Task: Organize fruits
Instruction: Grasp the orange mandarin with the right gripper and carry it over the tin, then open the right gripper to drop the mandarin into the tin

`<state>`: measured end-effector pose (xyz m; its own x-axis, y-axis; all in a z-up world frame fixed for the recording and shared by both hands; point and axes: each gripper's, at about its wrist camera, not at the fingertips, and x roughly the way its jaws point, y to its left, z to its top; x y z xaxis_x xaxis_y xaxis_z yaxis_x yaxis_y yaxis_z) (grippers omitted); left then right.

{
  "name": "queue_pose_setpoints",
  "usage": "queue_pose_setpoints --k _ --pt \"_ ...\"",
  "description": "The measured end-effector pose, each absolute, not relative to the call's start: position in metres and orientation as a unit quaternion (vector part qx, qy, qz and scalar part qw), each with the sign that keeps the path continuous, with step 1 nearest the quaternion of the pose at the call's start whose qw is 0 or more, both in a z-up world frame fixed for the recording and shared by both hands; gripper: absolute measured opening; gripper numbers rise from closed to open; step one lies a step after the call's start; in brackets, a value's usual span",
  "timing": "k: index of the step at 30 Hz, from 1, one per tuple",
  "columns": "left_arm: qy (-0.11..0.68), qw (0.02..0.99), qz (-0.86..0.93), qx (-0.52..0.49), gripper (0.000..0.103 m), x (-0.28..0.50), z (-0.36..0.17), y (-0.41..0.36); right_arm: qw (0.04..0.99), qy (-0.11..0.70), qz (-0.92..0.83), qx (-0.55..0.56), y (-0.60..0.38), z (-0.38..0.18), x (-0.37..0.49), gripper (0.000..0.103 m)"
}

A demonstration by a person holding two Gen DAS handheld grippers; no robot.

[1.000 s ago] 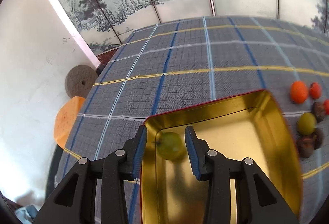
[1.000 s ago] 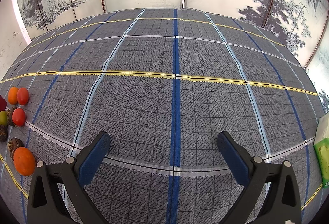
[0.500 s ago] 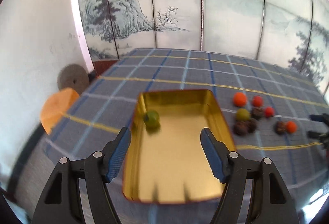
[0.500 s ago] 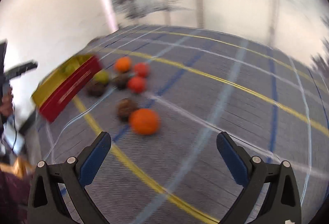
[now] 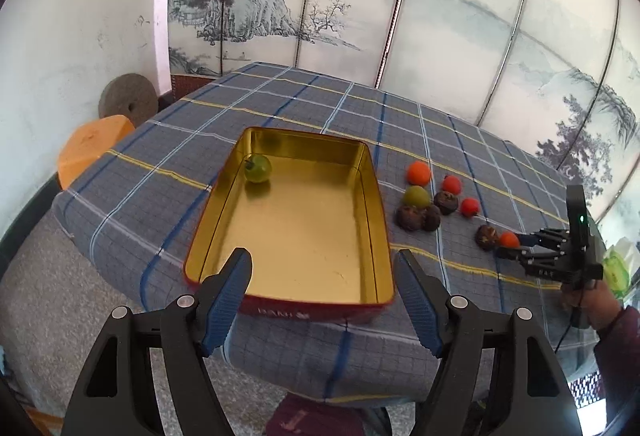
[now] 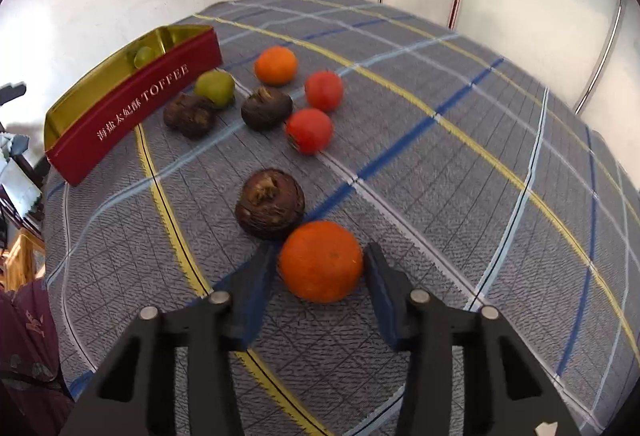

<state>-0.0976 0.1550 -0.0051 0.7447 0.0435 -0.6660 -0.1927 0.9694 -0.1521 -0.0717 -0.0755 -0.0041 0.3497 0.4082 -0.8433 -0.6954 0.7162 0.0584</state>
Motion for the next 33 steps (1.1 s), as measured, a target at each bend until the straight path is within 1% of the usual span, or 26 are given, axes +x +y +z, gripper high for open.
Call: queue_pose_setpoints --k 2,5,6,7,9,12,15,19,24,27,28,29,30,31,32,33 --pt "0.355 0.929 0.072 -0.079 0.074 -0.104 -0.005 0.138 0.81 0.457 0.333 -0.155 -0.078 -0.002 -0.074 0.033" --pt "0.366 0.926 0.077 -0.044 0.075 -0.113 -0.007 0.118 0.819 0.439 0.345 -0.131 -0.078 0.021 -0.089 0.033" --pt "0.367 0.926 0.072 -0.052 0.078 -0.116 -0.007 0.118 0.822 0.423 0.358 -0.131 -0.07 0.033 -0.096 0.033" --pt "0.369 0.925 0.06 -0.068 0.085 -0.119 -0.008 0.12 0.821 0.409 0.377 -0.128 -0.058 0.046 -0.102 0.033" --pt "0.372 0.922 0.043 -0.096 0.093 -0.124 -0.01 0.126 0.81 0.391 0.419 -0.123 -0.028 0.065 -0.105 0.033" --pt "0.36 0.924 0.053 -0.115 0.093 -0.133 -0.007 0.134 0.784 0.382 0.471 -0.132 0.03 0.075 -0.105 0.033" --pt "0.352 0.924 0.057 -0.137 0.094 -0.139 -0.006 0.145 0.759 0.39 0.499 -0.149 0.095 0.069 -0.098 0.033" --pt "0.356 0.918 0.08 -0.156 0.094 -0.142 -0.008 0.164 0.732 0.43 0.505 -0.158 0.165 0.041 -0.082 0.034" --pt "0.371 0.908 0.103 -0.163 0.094 -0.143 -0.015 0.178 0.729 0.451 0.491 -0.156 0.21 0.024 -0.078 0.035" --pt "0.383 0.903 0.105 -0.163 0.094 -0.141 -0.02 0.181 0.736 0.458 0.473 -0.155 0.219 0.016 -0.074 0.037" --pt "0.385 0.902 0.105 -0.162 0.094 -0.14 -0.021 0.181 0.738 0.459 0.473 -0.145 0.223 0.016 -0.072 0.038" --pt "0.389 0.901 0.105 -0.161 0.094 -0.14 -0.023 0.181 0.741 0.457 0.476 -0.124 0.222 0.017 -0.069 0.047" --pt "0.392 0.9 0.105 -0.16 0.094 -0.139 -0.024 0.181 0.753 0.446 0.475 -0.095 0.215 0.024 -0.068 0.062" --pt "0.395 0.899 0.105 -0.159 0.094 -0.139 -0.025 0.181 0.762 0.432 0.476 -0.078 0.21 0.031 -0.069 0.068" --pt "0.398 0.897 0.106 -0.159 0.094 -0.138 -0.026 0.181 0.769 0.417 0.479 -0.066 0.204 0.036 -0.069 0.072" --pt "0.4 0.896 0.106 -0.159 0.094 -0.137 -0.028 0.181 0.776 0.403 0.482 -0.054 0.195 0.044 -0.072 0.072"
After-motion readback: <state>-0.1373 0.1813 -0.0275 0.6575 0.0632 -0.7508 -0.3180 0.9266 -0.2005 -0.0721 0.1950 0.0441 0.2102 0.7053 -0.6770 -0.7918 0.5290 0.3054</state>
